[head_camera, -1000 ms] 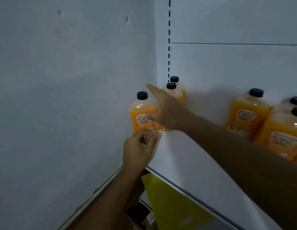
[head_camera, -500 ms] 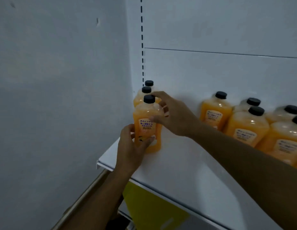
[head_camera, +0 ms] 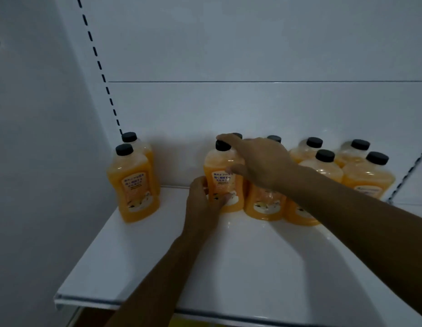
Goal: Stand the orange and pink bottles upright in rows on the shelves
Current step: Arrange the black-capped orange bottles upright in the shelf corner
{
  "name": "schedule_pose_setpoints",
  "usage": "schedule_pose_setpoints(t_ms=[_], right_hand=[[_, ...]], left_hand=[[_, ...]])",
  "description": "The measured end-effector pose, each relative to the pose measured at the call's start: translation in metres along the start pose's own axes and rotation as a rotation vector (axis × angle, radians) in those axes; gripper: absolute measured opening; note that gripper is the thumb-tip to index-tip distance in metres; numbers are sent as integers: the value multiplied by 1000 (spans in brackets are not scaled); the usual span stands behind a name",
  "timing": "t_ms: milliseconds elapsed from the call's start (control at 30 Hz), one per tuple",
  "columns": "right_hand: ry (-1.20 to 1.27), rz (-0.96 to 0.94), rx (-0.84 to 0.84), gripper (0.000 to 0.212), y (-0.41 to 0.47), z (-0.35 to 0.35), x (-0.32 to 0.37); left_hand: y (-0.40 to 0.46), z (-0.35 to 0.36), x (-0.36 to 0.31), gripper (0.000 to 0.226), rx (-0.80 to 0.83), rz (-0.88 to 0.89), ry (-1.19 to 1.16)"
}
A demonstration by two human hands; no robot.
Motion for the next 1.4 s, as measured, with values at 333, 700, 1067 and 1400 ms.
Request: schedule_pose_setpoints(t_ms=[333, 700, 1067, 1400], right_hand=[[-118, -19, 3, 64, -7, 0, -2], [-178, -54, -70, 77, -9, -1, 6], [58, -320, -106, 72, 47, 30, 97], [529, -279, -60, 88, 96, 63, 139]], left_hand=[[1, 8, 10, 48, 55, -7, 25], [-5, -15, 22, 76, 7, -43, 276], [-53, -120, 21, 49, -349, -78, 378], [-34, -175, 31, 74, -366, -212, 393]])
Point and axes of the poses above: each hand's wrist, its own y-axis towards the middle knuckle, its own z-axis out of the palm, x = y × z, the point moved 5 cm from there along y, towards the middle knuckle, and after that the axes turned 8 degrees about -z, right-handed, at the moved point
